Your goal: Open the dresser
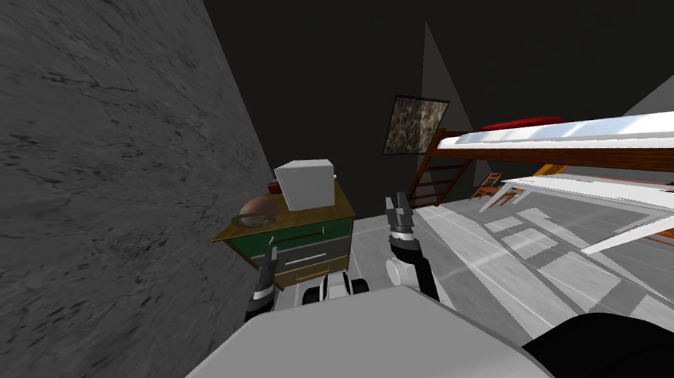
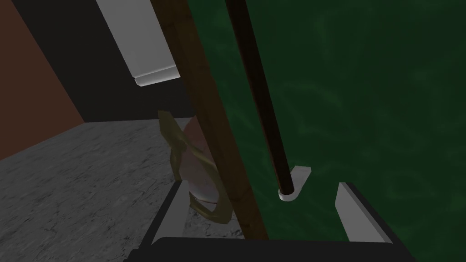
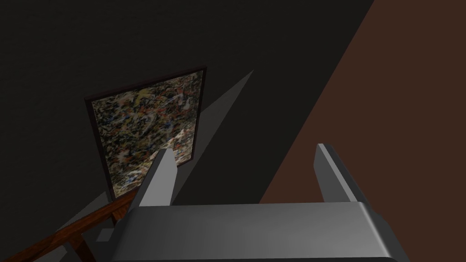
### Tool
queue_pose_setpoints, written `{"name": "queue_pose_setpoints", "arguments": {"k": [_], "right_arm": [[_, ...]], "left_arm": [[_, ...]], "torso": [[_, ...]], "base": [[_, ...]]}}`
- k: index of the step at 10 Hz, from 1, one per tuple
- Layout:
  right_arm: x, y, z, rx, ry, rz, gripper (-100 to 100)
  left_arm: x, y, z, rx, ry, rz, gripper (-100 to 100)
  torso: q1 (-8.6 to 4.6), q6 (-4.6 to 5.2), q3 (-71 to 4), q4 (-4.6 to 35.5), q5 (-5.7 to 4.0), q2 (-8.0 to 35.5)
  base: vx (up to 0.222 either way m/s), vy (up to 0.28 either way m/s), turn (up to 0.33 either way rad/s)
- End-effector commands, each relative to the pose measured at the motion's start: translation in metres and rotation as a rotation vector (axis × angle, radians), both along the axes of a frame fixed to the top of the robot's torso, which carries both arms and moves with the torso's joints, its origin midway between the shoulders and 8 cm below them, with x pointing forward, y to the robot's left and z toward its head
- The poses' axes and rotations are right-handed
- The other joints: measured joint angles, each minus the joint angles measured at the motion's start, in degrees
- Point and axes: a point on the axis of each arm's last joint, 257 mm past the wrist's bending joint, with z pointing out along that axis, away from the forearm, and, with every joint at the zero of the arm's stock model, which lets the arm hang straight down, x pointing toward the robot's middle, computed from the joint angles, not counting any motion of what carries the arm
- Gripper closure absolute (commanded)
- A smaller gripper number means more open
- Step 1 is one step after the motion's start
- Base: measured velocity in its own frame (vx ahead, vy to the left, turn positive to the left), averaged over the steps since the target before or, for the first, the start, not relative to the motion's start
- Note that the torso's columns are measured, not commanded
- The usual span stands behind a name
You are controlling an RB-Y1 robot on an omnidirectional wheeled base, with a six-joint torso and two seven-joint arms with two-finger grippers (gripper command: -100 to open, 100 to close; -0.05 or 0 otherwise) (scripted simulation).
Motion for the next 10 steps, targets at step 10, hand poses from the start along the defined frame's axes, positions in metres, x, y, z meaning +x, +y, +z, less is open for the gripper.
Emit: {"name": "queue_pose_setpoints", "arguments": {"k": [10], "right_arm": [[0.000, 0.000, 0.000, 0.000, 0.000, 0.000, 0]], "left_arm": [[0.010, -0.051, -0.018, -0.083, 0.006, -0.035, -100]], "torso": [[0.15, 0.00, 0.09, 0.04, 0.04, 0.14]], "base": [[0.020, -0.036, -0.001]]}}
